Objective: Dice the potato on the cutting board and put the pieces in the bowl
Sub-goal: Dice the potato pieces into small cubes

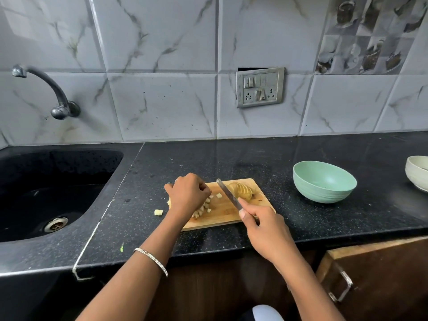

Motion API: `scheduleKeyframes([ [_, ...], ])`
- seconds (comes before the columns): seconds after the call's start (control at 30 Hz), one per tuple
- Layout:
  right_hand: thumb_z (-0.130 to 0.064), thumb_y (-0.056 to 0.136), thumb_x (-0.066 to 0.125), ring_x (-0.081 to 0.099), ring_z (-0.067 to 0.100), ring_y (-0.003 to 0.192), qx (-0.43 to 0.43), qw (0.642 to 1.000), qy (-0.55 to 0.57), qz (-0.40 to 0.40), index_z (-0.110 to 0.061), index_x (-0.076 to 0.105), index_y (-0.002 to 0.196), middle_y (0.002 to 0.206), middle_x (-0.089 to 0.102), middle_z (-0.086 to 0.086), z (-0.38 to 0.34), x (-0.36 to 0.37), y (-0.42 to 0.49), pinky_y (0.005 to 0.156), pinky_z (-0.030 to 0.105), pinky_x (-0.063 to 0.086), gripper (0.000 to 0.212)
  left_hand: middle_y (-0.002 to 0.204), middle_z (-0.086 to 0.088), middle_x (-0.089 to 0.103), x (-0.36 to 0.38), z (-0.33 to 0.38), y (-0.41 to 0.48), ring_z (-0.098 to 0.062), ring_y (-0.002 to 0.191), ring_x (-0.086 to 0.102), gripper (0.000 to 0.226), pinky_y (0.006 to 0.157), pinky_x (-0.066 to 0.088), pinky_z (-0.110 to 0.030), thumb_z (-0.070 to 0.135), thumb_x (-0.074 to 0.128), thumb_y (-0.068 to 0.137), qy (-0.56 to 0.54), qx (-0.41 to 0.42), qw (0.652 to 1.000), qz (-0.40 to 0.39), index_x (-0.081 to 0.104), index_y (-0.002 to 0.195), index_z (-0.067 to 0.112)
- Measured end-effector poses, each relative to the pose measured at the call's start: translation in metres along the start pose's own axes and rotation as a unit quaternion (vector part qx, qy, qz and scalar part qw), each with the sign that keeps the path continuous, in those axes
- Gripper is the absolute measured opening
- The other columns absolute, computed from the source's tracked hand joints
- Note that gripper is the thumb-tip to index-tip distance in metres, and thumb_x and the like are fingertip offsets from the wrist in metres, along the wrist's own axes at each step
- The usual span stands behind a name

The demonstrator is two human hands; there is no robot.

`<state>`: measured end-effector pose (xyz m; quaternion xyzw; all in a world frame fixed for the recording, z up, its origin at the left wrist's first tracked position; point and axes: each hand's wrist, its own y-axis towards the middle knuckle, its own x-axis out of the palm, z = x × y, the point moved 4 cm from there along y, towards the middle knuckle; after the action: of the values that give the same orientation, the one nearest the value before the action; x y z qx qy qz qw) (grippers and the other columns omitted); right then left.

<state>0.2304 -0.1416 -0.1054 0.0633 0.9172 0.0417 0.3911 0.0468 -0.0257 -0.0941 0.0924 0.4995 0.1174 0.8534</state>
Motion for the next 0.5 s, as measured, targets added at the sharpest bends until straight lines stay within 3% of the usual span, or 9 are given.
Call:
scheduleKeyframes([
  [0.23, -0.042, 0.106, 0.042, 0.056, 0.023, 0.125, 0.013, 0.999, -0.038, -0.022, -0.046, 0.049, 0.144, 0.14, 0.06, -0.008, 0.001, 0.014, -0.001, 0.093, 0.036, 0.047, 0.04, 0.093, 0.013, 0.071, -0.003, 0.001, -0.001, -0.018, 0.101, 0.059, 0.012, 0.095, 0.029, -0.047, 0.032, 0.063, 0.088, 0.007, 0.014, 1.0, -0.012, 0.075, 0.087, 0.033],
  [0.37, -0.043, 0.104, 0.046, 0.048, 0.014, 0.135, -0.015, 0.998, 0.04, -0.043, -0.046, 0.051, 0.143, 0.145, 0.055, -0.016, -0.001, 0.023, -0.004, 0.108, 0.034, 0.043, 0.039, 0.101, 0.016, 0.069, -0.007, 0.003, -0.004, -0.017, 0.108, 0.058, 0.015, 0.097, 0.03, -0.047, 0.03, 0.062, 0.089, 0.0, 0.02, 1.0, 0.003, 0.072, 0.097, 0.037],
  [0.5, -0.041, 0.105, 0.045, 0.047, 0.01, 0.136, -0.033, 0.999, 0.028, -0.001, -0.044, 0.052, 0.143, 0.144, 0.053, -0.022, -0.002, 0.013, -0.005, 0.105, 0.028, 0.041, 0.039, 0.101, 0.017, 0.068, -0.009, 0.002, -0.004, -0.014, 0.109, 0.059, 0.025, 0.092, 0.031, -0.045, 0.033, 0.066, 0.088, -0.027, 0.032, 0.999, 0.006, 0.065, 0.111, 0.04],
])
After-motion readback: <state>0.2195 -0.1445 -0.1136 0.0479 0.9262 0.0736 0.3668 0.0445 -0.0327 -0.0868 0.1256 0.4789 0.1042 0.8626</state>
